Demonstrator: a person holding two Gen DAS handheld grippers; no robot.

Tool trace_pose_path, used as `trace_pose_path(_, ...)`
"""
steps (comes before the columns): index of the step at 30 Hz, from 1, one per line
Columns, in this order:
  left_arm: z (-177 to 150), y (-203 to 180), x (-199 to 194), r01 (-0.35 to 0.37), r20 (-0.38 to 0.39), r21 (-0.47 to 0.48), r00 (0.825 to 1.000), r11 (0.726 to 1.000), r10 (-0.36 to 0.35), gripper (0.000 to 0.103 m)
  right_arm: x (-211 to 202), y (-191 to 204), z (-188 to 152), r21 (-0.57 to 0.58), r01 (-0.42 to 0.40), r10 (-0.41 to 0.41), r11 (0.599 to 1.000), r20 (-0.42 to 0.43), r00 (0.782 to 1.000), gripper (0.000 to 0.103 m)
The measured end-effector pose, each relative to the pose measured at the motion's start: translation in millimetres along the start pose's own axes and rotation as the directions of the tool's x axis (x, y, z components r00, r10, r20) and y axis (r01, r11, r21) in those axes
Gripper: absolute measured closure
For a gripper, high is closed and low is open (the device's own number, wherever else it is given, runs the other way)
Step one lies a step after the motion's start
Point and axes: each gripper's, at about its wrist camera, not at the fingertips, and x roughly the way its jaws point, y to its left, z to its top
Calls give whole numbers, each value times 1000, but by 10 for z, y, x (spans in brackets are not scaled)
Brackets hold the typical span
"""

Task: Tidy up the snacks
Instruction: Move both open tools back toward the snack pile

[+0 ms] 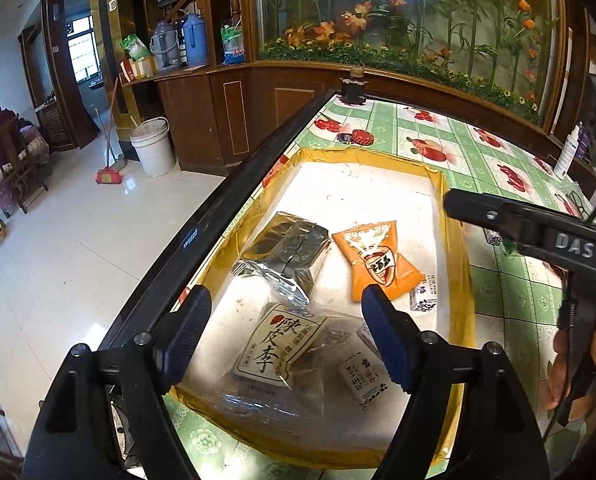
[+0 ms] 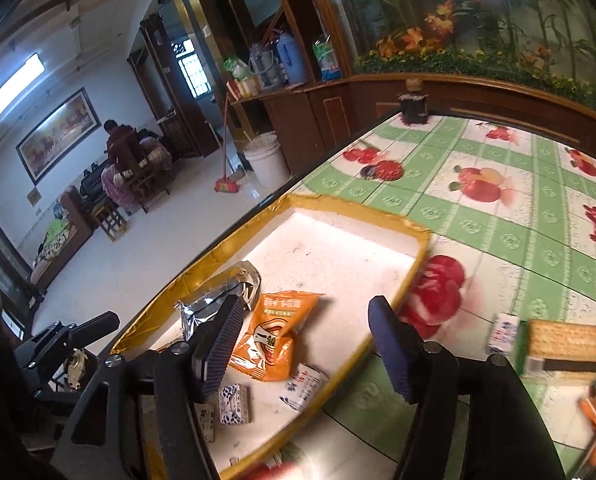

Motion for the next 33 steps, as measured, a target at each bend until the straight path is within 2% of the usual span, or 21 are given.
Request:
trace_pose_path(21,43,-688,-266,47,23,119,998,992,-51,22,-1207,-889,-677,201,112,-132,973,89,987,30)
trace_pose_path(33,-1,-1156,-235,113,-6,194,993,974,-114,22,-1605,-1331,-1096,309,182,-216,933,76,973,28)
